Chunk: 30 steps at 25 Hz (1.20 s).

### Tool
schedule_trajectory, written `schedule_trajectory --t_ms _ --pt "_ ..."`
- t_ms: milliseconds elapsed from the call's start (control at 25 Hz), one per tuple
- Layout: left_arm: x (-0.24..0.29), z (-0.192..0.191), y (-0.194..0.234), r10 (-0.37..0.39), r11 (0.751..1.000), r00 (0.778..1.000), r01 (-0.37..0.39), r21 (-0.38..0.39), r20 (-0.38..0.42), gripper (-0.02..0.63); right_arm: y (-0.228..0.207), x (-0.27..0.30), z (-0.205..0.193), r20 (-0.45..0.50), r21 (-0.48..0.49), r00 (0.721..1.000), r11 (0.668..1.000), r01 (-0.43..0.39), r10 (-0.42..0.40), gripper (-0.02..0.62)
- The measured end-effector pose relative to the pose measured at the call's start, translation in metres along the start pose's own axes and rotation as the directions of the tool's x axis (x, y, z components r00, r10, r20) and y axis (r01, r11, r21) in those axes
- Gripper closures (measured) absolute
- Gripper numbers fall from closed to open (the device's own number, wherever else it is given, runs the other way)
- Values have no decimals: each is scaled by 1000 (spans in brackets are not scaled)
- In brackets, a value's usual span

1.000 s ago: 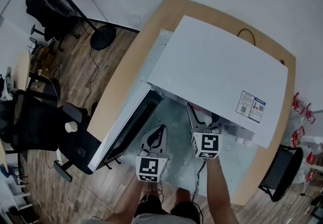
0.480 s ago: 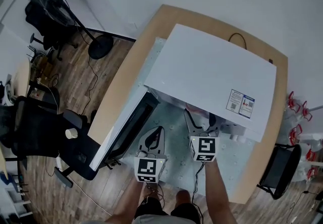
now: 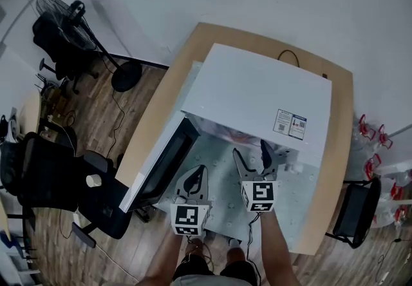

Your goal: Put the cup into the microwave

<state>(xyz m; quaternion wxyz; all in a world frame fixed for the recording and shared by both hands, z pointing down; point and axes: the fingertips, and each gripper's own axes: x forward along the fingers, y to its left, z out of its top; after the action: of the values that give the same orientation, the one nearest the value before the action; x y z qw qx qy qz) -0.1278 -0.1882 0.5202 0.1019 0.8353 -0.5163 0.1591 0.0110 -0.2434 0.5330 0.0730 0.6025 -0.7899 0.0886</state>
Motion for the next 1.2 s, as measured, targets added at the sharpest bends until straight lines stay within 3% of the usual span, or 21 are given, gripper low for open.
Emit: schedule_trajectory --t_ms 680,1200 --pt "-42 64 -67 -132 989 988 125 78 85 583 -27 -122 55 70 -18 989 991 131 -129 379" --pt "-61 92 -129 -293 948 949 273 162 115 583 -67 -227 81 128 -15 934 941 339 -334 485"
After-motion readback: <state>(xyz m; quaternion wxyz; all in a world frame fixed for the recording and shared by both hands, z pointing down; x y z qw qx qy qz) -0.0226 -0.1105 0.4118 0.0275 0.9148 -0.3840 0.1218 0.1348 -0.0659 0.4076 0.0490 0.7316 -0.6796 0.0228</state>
